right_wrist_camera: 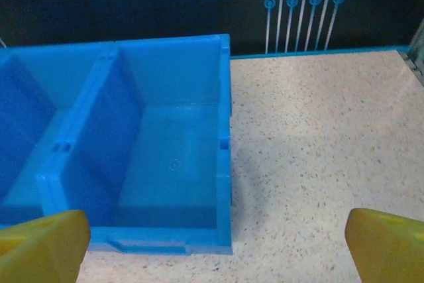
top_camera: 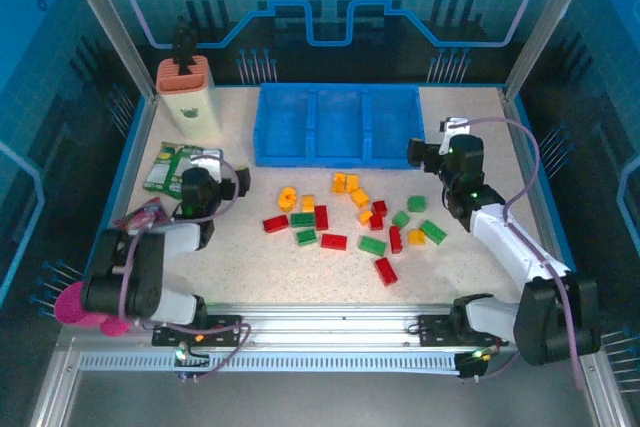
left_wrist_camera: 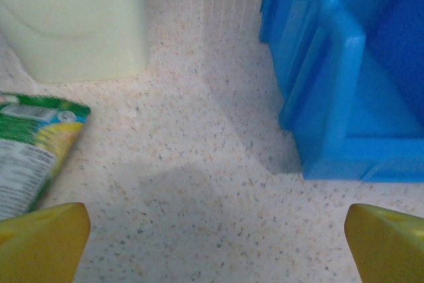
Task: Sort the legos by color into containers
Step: Pick up the lego from the middle-right of the table.
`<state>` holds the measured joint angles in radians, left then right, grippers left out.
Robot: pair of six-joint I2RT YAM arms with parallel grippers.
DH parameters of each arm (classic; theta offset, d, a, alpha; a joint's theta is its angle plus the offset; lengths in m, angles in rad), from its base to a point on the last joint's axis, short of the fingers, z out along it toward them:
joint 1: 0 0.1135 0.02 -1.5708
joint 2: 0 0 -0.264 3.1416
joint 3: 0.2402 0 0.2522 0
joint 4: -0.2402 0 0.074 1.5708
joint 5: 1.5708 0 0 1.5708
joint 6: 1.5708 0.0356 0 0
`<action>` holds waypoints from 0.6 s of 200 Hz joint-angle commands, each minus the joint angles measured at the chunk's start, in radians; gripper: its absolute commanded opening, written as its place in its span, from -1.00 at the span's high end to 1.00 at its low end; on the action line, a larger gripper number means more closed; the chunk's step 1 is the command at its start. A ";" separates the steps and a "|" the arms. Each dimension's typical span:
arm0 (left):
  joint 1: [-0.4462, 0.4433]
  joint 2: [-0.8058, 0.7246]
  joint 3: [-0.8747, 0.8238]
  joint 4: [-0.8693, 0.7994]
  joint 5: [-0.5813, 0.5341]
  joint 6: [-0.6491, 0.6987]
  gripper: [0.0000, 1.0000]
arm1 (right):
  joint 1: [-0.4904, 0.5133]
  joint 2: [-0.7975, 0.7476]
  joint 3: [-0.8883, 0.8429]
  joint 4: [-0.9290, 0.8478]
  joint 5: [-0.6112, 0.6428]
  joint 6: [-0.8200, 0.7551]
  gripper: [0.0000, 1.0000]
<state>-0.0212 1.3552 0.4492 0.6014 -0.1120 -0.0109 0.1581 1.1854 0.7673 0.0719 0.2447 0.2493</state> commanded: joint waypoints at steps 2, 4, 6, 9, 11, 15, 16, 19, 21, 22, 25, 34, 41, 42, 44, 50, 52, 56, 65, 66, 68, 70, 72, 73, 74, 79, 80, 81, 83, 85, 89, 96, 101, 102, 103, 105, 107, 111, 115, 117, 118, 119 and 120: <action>-0.031 -0.224 0.216 -0.381 -0.023 -0.086 -0.99 | 0.021 0.013 0.062 -0.381 0.017 0.165 -1.00; -0.036 -0.233 0.236 -0.401 -0.015 -0.088 -0.99 | 0.022 0.018 0.071 -0.403 0.018 0.169 -1.00; -0.042 -0.239 0.255 -0.426 -0.007 -0.090 -0.99 | 0.023 0.024 0.081 -0.423 0.018 0.174 -1.00; -0.051 -0.246 0.287 -0.463 0.003 -0.087 -0.99 | 0.024 0.036 0.096 -0.451 0.016 0.180 -1.00; -0.057 -0.246 0.311 -0.482 0.009 -0.084 -0.99 | 0.024 0.042 0.102 -0.468 0.011 0.181 -1.00; -0.069 -0.244 0.358 -0.552 0.025 -0.071 -0.98 | 0.023 0.057 0.121 -0.503 0.000 0.184 -1.00; -0.072 -0.243 0.373 -0.570 0.029 -0.067 -0.98 | 0.023 0.061 0.131 -0.507 -0.004 0.185 -1.00; -0.082 -0.239 0.417 -0.621 0.037 -0.055 -0.98 | 0.024 0.073 0.148 -0.532 -0.015 0.185 -1.00; -0.088 -0.233 0.446 -0.656 0.040 -0.048 -0.99 | 0.023 0.081 0.156 -0.545 -0.023 0.185 -1.00; -0.092 -0.230 0.460 -0.674 0.042 -0.043 -0.99 | 0.023 0.085 0.160 -0.549 -0.026 0.186 -1.00; -0.100 -0.221 0.502 -0.723 0.044 -0.031 -0.99 | 0.023 0.095 0.168 -0.571 -0.038 0.185 -1.00; -0.122 -0.188 0.615 -0.856 0.060 0.004 -0.99 | 0.024 0.132 0.195 -0.619 -0.078 0.193 -1.00; -0.136 -0.164 0.687 -0.945 0.075 0.024 -0.99 | 0.025 0.156 0.207 -0.648 -0.110 0.204 -1.00; -0.139 -0.161 0.697 -0.956 0.076 0.027 -0.99 | 0.025 0.160 0.207 -0.651 -0.115 0.204 -1.00; -0.143 -0.155 0.713 -0.976 0.081 0.031 -0.99 | 0.025 0.166 0.209 -0.655 -0.122 0.206 -1.00; -0.151 -0.140 0.754 -1.034 0.096 0.041 -0.99 | 0.028 0.184 0.211 -0.667 -0.139 0.214 -1.00; -0.155 -0.136 0.769 -1.051 0.100 0.045 -0.99 | 0.028 0.191 0.213 -0.671 -0.145 0.215 -1.00; -0.160 -0.126 0.790 -1.083 0.107 0.050 -0.99 | 0.030 0.204 0.217 -0.678 -0.154 0.215 -1.00; -0.174 -0.112 0.822 -1.133 0.119 0.063 -0.99 | 0.037 0.227 0.223 -0.689 -0.155 0.214 -1.00; -0.175 -0.111 0.823 -1.137 0.120 0.065 -0.99 | 0.038 0.230 0.223 -0.690 -0.154 0.213 -1.00; -0.178 -0.110 0.825 -1.143 0.124 0.070 -0.98 | 0.040 0.235 0.225 -0.692 -0.154 0.213 -1.00; -0.181 -0.110 0.825 -1.146 0.125 0.073 -0.99 | 0.041 0.241 0.226 -0.694 -0.152 0.211 -1.00; -0.184 -0.110 0.824 -1.151 0.123 0.078 -0.98 | 0.043 0.247 0.228 -0.696 -0.150 0.210 -1.00; -0.186 -0.110 0.824 -1.152 0.123 0.080 -0.99 | 0.043 0.250 0.229 -0.697 -0.149 0.210 -1.00; -0.187 -0.110 0.823 -1.154 0.122 0.081 -0.98 | 0.043 0.252 0.229 -0.697 -0.148 0.209 -1.00; -0.195 -0.110 0.818 -1.157 0.118 0.087 -0.98 | 0.044 0.266 0.231 -0.700 -0.142 0.207 -1.00; -0.197 -0.111 0.816 -1.158 0.118 0.088 -0.98 | 0.044 0.269 0.231 -0.700 -0.140 0.207 -1.00; -0.198 -0.111 0.815 -1.158 0.118 0.089 -0.99 | 0.044 0.271 0.232 -0.699 -0.138 0.207 -1.00; -0.200 -0.111 0.811 -1.158 0.119 0.091 -0.99 | 0.044 0.277 0.233 -0.699 -0.135 0.206 -1.00; -0.203 -0.112 0.807 -1.158 0.119 0.092 -0.98 | 0.044 0.281 0.235 -0.700 -0.133 0.206 -1.00; -0.206 -0.112 0.801 -1.157 0.119 0.093 -0.99 | 0.044 0.295 0.237 -0.704 -0.132 0.207 -0.99; -0.213 -0.113 0.791 -1.156 0.121 0.092 -0.99 | 0.044 0.318 0.249 -0.714 -0.124 0.206 -0.96; -0.216 -0.113 0.785 -1.158 0.124 0.092 -0.99 | 0.043 0.333 0.254 -0.719 -0.122 0.206 -0.95; -0.217 -0.113 0.784 -1.158 0.124 0.092 -0.98 | 0.044 0.336 0.256 -0.721 -0.121 0.206 -0.95; -0.217 -0.112 0.782 -1.158 0.125 0.092 -0.99 | 0.043 0.339 0.257 -0.722 -0.121 0.206 -0.95; -0.218 -0.112 0.780 -1.158 0.126 0.092 -0.99 | 0.043 0.345 0.259 -0.724 -0.120 0.206 -0.94; -0.219 -0.112 0.779 -1.158 0.127 0.092 -0.99 | 0.043 0.351 0.261 -0.726 -0.118 0.206 -0.94; -0.221 -0.110 0.774 -1.158 0.130 0.090 -0.99 | 0.043 0.363 0.267 -0.732 -0.115 0.205 -0.94; -0.223 -0.109 0.771 -1.158 0.129 0.088 -0.99 | 0.044 0.373 0.270 -0.736 -0.111 0.206 -0.94; -0.223 -0.108 0.768 -1.158 0.128 0.087 -0.99 | 0.044 0.379 0.272 -0.736 -0.111 0.205 -0.94; -0.223 -0.108 0.768 -1.158 0.128 0.087 -0.99 | 0.044 0.382 0.272 -0.736 -0.111 0.204 -0.94; -0.224 -0.107 0.768 -1.158 0.128 0.086 -0.99 | 0.044 0.384 0.272 -0.737 -0.110 0.204 -0.94; -0.224 -0.107 0.767 -1.158 0.129 0.085 -0.99 | 0.044 0.387 0.273 -0.736 -0.111 0.203 -0.94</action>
<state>-0.2333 1.2434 1.2362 -0.4580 -0.0135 0.0528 0.1917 1.5223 0.9905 -0.5964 0.1280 0.4412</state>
